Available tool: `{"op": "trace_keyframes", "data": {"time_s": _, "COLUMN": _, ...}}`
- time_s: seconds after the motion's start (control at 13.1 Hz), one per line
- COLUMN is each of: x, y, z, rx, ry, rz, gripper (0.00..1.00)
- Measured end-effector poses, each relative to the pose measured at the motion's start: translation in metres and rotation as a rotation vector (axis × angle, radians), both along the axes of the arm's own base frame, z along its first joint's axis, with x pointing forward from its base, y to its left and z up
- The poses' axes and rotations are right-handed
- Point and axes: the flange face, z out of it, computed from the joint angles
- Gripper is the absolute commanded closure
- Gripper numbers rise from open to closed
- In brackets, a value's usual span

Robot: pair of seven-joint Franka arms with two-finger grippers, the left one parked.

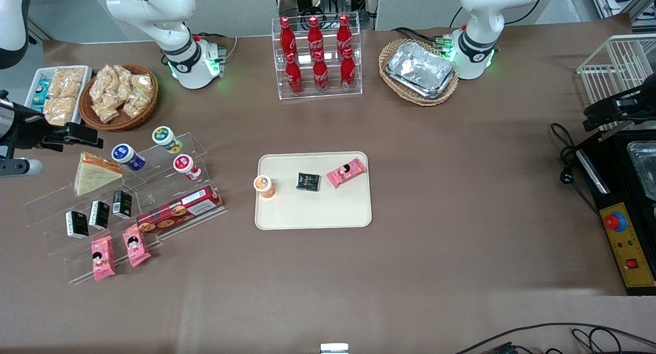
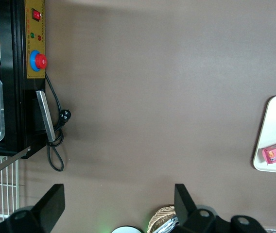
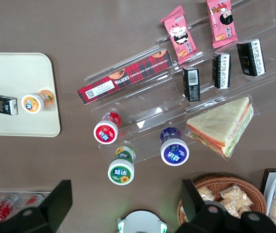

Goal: Place sandwich on tray
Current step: 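Move the right gripper toward the wrapped sandwich on the acrylic rack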

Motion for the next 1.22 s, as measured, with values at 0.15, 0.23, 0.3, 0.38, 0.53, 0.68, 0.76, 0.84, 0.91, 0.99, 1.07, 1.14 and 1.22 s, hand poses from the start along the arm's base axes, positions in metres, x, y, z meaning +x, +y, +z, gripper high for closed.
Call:
{"op": "trace_keyframes", "data": {"time_s": 0.15, "x": 0.000, "y": 0.000, "z": 0.000, "rx": 0.000, "ry": -0.001, "rz": 0.000, "gripper": 0.00}}
{"op": "trace_keyframes", "data": {"time_s": 0.23, "x": 0.001, "y": 0.000, "z": 0.000, "rx": 0.000, "ry": -0.004, "rz": 0.000, "gripper": 0.00}}
{"op": "trace_keyframes", "data": {"time_s": 0.3, "x": 0.001, "y": 0.000, "z": 0.001, "rx": -0.002, "ry": -0.009, "rz": 0.000, "gripper": 0.00}}
{"op": "trace_keyframes", "data": {"time_s": 0.38, "x": 0.002, "y": -0.001, "z": 0.001, "rx": -0.005, "ry": -0.012, "rz": -0.001, "gripper": 0.00}}
{"op": "trace_keyframes", "data": {"time_s": 0.53, "x": 0.002, "y": -0.001, "z": 0.001, "rx": -0.008, "ry": -0.015, "rz": -0.001, "gripper": 0.00}}
{"op": "trace_keyframes", "data": {"time_s": 0.68, "x": 0.002, "y": -0.003, "z": 0.001, "rx": -0.024, "ry": -0.014, "rz": -0.001, "gripper": 0.00}}
{"op": "trace_keyframes", "data": {"time_s": 0.76, "x": 0.002, "y": -0.005, "z": 0.001, "rx": -0.038, "ry": -0.013, "rz": -0.001, "gripper": 0.00}}
{"op": "trace_keyframes", "data": {"time_s": 0.84, "x": 0.001, "y": -0.007, "z": 0.000, "rx": -0.044, "ry": -0.012, "rz": -0.003, "gripper": 0.00}}
{"op": "trace_keyframes", "data": {"time_s": 0.91, "x": 0.001, "y": -0.011, "z": -0.001, "rx": -0.049, "ry": -0.007, "rz": -0.024, "gripper": 0.00}}
{"op": "trace_keyframes", "data": {"time_s": 0.99, "x": 0.000, "y": -0.018, "z": -0.003, "rx": -0.056, "ry": 0.000, "rz": -0.072, "gripper": 0.00}}
{"op": "trace_keyframes", "data": {"time_s": 1.07, "x": -0.001, "y": -0.024, "z": -0.005, "rx": -0.067, "ry": 0.011, "rz": -0.134, "gripper": 0.00}}
{"op": "trace_keyframes", "data": {"time_s": 1.14, "x": -0.002, "y": -0.028, "z": -0.007, "rx": -0.080, "ry": 0.025, "rz": -0.204, "gripper": 0.00}}
{"op": "trace_keyframes", "data": {"time_s": 1.22, "x": -0.003, "y": -0.028, "z": -0.009, "rx": -0.095, "ry": 0.037, "rz": -0.278, "gripper": 0.00}}
